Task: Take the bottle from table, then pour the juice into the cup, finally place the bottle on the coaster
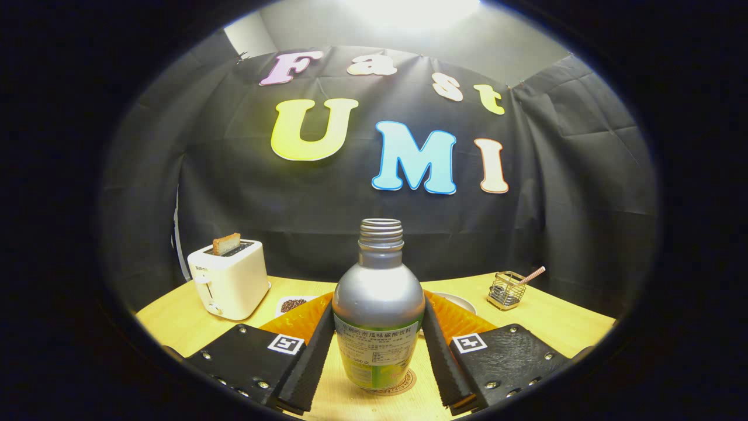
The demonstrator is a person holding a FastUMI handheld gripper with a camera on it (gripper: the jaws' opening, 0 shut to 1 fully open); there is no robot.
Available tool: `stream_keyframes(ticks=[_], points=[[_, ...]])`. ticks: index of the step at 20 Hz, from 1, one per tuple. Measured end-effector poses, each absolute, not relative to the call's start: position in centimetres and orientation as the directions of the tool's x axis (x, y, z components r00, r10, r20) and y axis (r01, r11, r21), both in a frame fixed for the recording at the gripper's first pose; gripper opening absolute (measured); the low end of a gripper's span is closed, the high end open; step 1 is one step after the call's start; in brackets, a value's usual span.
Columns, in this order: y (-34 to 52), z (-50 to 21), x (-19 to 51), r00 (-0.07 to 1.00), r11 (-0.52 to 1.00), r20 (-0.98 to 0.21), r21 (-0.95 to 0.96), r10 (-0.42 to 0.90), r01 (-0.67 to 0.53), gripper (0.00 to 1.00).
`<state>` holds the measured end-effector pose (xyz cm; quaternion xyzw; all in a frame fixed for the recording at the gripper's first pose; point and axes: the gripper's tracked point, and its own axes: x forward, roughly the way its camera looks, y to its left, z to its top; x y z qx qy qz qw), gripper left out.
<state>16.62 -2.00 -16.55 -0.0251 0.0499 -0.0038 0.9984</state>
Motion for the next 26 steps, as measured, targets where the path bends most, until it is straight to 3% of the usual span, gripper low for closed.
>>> stream_keyframes(ticks=[26], points=[[-4.0,-24.3,20.6,0.985,0.999,-0.168,-0.030,-0.023,0.018,0.79]])
